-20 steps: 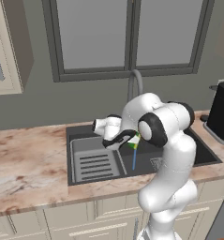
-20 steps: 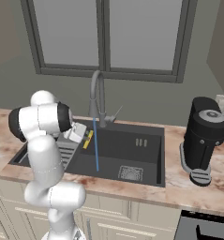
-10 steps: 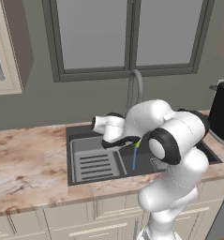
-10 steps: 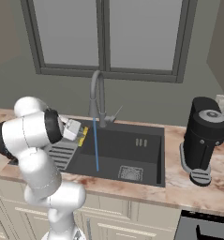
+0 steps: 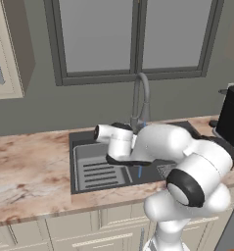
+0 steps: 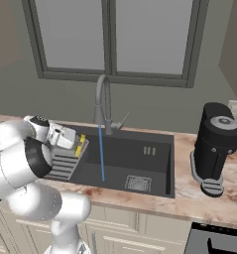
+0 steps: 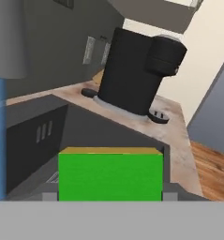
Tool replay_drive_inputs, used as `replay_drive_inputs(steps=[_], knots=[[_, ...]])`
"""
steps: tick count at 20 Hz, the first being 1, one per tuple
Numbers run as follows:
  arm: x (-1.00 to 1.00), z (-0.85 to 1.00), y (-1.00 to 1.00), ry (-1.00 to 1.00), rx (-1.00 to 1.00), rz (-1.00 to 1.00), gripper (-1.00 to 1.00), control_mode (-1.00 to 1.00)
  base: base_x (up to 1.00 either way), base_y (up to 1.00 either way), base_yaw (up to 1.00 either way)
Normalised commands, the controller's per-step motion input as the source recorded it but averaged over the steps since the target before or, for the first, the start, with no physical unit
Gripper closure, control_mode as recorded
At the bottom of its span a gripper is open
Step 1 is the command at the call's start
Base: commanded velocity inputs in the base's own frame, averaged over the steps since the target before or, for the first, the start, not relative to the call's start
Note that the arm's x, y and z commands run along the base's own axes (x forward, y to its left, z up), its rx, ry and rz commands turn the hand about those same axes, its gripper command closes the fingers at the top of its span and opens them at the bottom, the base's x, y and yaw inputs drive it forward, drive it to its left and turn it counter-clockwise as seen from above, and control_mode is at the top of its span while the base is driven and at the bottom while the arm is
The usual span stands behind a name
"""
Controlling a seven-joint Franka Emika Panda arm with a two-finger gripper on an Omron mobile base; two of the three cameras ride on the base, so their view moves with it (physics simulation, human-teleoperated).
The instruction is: Soak the sponge with water for a few seconds and then drop it inside the sink.
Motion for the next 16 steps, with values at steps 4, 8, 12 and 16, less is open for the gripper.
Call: replay_drive_inputs(steps=[4,8,12,16], knots=[[-0.23,0.60,-0.07,0.07,0.06,0.23,1.00,-1.00,0.00,0.00,0.00],[-0.36,0.62,0.00,0.06,0.08,0.23,1.00,-1.00,0.00,0.00,0.00],[-0.32,0.30,0.00,0.16,0.09,0.21,1.00,-1.00,0.00,0.00,0.00],[-0.02,0.02,0.00,0.25,0.03,0.09,1.00,-1.00,0.00,0.00,0.00]])
